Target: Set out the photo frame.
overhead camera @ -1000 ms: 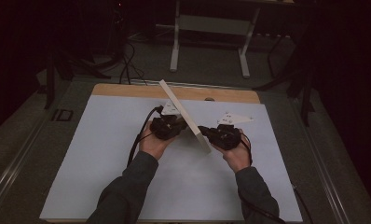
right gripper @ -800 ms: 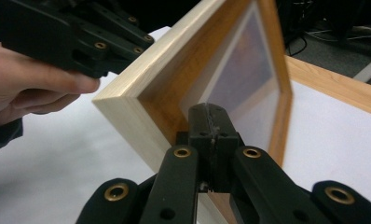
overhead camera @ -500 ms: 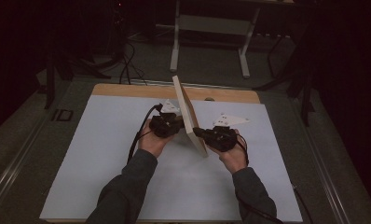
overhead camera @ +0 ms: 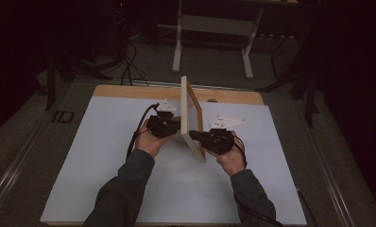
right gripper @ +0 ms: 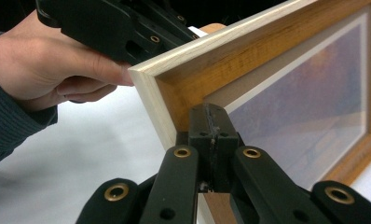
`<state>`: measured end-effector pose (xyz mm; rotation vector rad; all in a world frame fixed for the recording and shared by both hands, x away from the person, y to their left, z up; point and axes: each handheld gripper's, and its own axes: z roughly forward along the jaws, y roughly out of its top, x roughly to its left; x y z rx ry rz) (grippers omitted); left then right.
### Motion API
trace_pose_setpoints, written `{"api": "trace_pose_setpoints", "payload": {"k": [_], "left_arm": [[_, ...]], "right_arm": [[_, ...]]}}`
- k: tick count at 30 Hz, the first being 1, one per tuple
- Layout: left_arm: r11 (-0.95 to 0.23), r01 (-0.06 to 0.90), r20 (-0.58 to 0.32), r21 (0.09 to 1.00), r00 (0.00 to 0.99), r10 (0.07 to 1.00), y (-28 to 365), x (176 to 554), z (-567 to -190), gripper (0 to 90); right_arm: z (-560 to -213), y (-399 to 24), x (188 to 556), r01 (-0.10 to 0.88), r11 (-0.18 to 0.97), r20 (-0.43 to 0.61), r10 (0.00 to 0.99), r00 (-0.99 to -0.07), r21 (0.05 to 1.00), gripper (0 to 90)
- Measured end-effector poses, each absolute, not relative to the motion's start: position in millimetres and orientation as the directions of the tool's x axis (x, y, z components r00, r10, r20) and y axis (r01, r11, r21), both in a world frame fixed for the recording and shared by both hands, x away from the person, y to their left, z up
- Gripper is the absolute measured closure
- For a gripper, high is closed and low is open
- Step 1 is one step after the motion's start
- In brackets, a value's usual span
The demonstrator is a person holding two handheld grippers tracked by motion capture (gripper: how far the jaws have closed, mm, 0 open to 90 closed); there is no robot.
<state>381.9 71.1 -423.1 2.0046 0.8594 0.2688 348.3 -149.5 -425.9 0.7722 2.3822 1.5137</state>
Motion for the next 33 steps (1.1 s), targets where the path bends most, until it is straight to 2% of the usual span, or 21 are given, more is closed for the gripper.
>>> {"api": "trace_pose_setpoints", "payload": {"k": [20,23,33], "left_arm": [[-0.356,0.474,-0.153,0.805,0.747,0.647,92,388,-422,90.0],[-0.341,0.487,-0.176,0.804,0.743,0.645,97,389,-424,83.5],[-0.338,0.51,-0.198,0.791,0.736,0.648,104,385,-422,73.2]], "right_arm": [[-425,-121,345,0.292,0.362,0.074,0.51,-0.857,0.886,89.9],[-424,-119,344,0.284,0.369,0.069,0.5,-0.863,0.885,89.8],[-431,-123,346,0.29,0.401,0.044,0.522,-0.852,0.869,83.6]]}}
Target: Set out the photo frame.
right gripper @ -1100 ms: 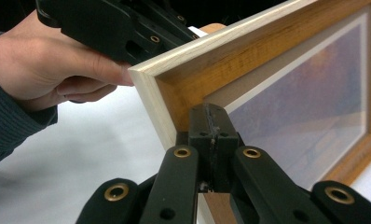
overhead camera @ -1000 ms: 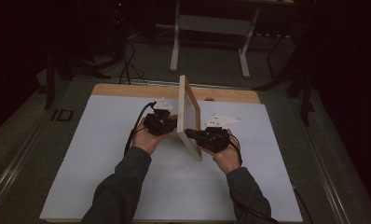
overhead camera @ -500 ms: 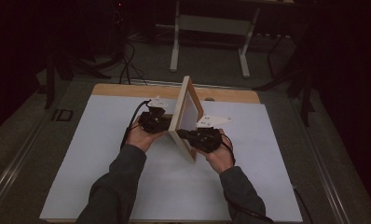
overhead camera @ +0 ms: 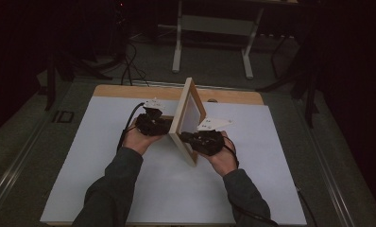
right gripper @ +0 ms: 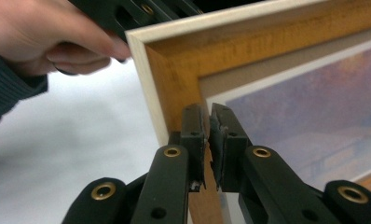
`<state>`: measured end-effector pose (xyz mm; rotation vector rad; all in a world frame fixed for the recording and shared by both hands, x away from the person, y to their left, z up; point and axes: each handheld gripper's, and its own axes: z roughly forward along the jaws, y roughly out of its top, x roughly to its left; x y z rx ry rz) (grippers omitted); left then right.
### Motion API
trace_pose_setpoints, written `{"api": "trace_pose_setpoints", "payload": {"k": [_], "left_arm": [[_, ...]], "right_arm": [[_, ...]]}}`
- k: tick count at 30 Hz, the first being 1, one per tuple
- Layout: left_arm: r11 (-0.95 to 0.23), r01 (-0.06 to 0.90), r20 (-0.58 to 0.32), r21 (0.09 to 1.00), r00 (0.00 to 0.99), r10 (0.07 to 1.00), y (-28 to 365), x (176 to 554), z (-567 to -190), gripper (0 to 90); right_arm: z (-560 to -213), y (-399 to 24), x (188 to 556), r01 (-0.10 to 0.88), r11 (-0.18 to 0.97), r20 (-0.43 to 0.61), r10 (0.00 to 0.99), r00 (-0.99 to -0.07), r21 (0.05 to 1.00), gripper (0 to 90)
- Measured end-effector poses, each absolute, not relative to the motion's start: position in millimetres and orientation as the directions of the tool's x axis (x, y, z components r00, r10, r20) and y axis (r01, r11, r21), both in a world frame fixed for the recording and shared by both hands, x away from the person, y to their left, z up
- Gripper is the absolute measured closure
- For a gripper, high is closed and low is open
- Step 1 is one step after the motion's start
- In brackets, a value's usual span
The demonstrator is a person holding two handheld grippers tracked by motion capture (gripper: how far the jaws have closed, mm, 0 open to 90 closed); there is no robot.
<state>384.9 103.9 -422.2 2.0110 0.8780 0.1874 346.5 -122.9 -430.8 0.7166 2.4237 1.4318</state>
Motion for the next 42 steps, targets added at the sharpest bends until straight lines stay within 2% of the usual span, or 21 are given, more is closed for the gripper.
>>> {"api": "trace_pose_setpoints", "payload": {"k": [17,23,26,32,36,42], "left_arm": [[-0.23,0.521,-0.259,0.822,0.703,0.663,126,373,-410,62.4],[-0.197,0.517,-0.264,0.833,0.684,0.68,131,369,-404,55.9],[-0.176,0.51,-0.266,0.842,0.676,0.687,132,367,-401,49.2],[-0.125,0.514,-0.303,0.849,0.666,0.682,131,365,-398,43.1],[-0.1,0.517,-0.326,0.85,0.667,0.669,126,363,-397,35.8],[-0.124,0.508,-0.307,0.852,0.679,0.667,112,358,-399,30.2]], "right_arm": [[-439,-141,350,0.331,0.397,0.055,0.567,-0.822,0.856,74.7],[-441,-144,351,0.338,0.395,0.056,0.576,-0.816,0.854,72.8],[-442,-145,352,0.343,0.394,0.059,0.579,-0.813,0.853,72.2],[-444,-146,353,0.347,0.397,0.057,0.585,-0.809,0.85,71.7],[-445,-148,352,0.355,0.39,0.066,0.59,-0.805,0.85,71.7],[-447,-149,353,0.363,0.385,0.072,0.595,-0.8,0.849,71.9]]}}
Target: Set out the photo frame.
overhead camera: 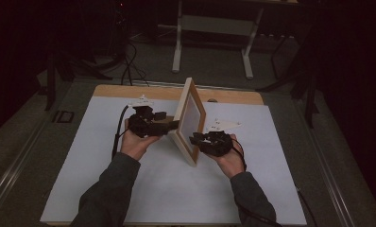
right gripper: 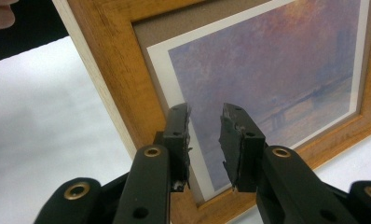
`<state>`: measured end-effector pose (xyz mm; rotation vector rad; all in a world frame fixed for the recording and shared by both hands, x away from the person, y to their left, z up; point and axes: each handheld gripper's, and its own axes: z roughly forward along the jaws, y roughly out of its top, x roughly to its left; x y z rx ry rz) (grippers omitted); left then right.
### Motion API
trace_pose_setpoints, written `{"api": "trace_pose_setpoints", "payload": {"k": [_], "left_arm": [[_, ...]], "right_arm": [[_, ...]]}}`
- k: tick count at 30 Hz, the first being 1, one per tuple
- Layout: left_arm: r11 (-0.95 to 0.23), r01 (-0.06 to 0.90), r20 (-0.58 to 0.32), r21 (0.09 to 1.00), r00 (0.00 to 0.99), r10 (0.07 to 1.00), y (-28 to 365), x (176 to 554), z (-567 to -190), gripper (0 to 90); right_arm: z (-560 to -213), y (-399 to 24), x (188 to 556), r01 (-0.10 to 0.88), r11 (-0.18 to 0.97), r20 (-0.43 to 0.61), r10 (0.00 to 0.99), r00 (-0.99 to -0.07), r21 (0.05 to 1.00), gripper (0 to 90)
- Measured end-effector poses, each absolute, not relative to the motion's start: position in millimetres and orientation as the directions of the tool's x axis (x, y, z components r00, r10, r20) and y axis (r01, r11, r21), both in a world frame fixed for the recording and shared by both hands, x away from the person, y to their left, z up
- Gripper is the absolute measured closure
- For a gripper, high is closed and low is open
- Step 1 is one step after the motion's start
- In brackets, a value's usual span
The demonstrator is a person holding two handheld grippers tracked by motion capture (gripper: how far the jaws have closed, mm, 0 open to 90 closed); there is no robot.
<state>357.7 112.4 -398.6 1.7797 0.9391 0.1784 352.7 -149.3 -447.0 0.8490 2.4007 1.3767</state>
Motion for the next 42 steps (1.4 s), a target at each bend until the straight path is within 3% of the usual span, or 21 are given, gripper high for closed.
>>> {"api": "trace_pose_setpoints", "payload": {"k": [18,28,42], "left_arm": [[-0.19,0.518,-0.262,0.834,0.676,0.689,92,351,-411,31.7],[-0.207,0.511,-0.254,0.834,0.69,0.677,88,347,-413,44.4],[-0.223,0.515,-0.221,0.828,0.663,0.715,92,346,-409,51.1]], "right_arm": [[-444,-166,355,0.376,0.35,0.083,0.628,-0.774,0.858,72.0],[-442,-177,357,0.388,0.324,0.095,0.649,-0.754,0.863,71.9],[-441,-178,357,0.384,0.326,0.089,0.652,-0.753,0.864,71.6]]}}
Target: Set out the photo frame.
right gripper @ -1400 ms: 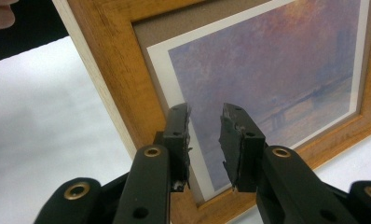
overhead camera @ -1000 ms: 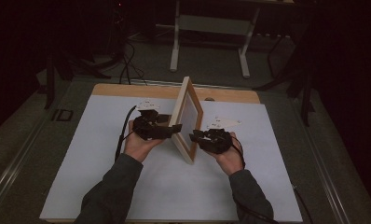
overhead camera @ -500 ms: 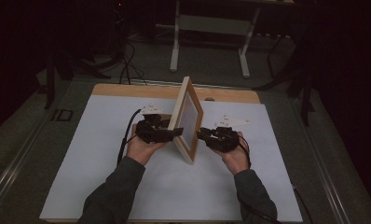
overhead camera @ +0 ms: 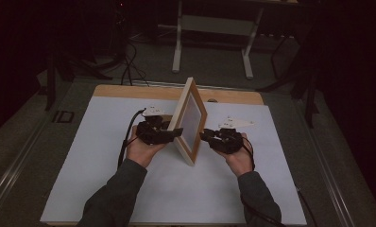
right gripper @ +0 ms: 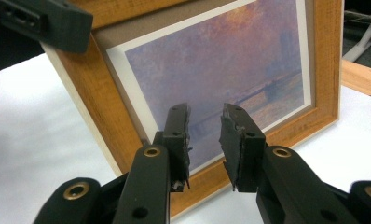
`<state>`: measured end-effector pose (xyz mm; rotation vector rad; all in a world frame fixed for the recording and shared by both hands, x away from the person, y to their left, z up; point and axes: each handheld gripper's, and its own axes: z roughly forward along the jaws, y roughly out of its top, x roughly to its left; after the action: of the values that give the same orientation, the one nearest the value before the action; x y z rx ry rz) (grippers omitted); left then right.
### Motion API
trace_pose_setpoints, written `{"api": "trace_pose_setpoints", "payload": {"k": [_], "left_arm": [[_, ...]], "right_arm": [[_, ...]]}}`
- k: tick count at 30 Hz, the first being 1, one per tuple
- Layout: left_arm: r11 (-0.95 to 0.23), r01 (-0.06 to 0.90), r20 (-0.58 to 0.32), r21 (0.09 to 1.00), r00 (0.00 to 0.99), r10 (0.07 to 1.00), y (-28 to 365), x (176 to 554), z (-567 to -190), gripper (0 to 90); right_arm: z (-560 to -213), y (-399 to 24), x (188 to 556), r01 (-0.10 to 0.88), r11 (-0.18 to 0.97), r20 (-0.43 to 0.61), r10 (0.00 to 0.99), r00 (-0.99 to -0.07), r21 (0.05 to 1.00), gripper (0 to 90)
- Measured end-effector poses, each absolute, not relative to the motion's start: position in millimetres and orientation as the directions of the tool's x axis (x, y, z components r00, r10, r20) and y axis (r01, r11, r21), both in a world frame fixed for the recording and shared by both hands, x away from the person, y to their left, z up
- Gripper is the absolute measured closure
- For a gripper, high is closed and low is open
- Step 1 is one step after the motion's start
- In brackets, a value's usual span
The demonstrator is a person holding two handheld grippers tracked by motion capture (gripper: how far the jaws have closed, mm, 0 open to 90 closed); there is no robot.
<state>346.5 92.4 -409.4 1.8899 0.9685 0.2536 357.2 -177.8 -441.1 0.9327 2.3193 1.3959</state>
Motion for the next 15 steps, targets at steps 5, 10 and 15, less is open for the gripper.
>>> {"api": "trace_pose_setpoints", "payload": {"k": [5,10,15], "left_arm": [[-0.219,0.52,-0.22,0.826,0.654,0.724,97,348,-409,54.0],[-0.218,0.521,-0.208,0.825,0.64,0.74,101,349,-408,56.6],[-0.215,0.524,-0.203,0.824,0.627,0.752,105,350,-407,59.4]], "right_arm": [[-441,-178,357,0.384,0.325,0.088,0.654,-0.752,0.864,71.6],[-440,-179,357,0.384,0.326,0.086,0.655,-0.751,0.864,71.6],[-439,-179,358,0.38,0.33,0.081,0.654,-0.752,0.864,71.6]]}}
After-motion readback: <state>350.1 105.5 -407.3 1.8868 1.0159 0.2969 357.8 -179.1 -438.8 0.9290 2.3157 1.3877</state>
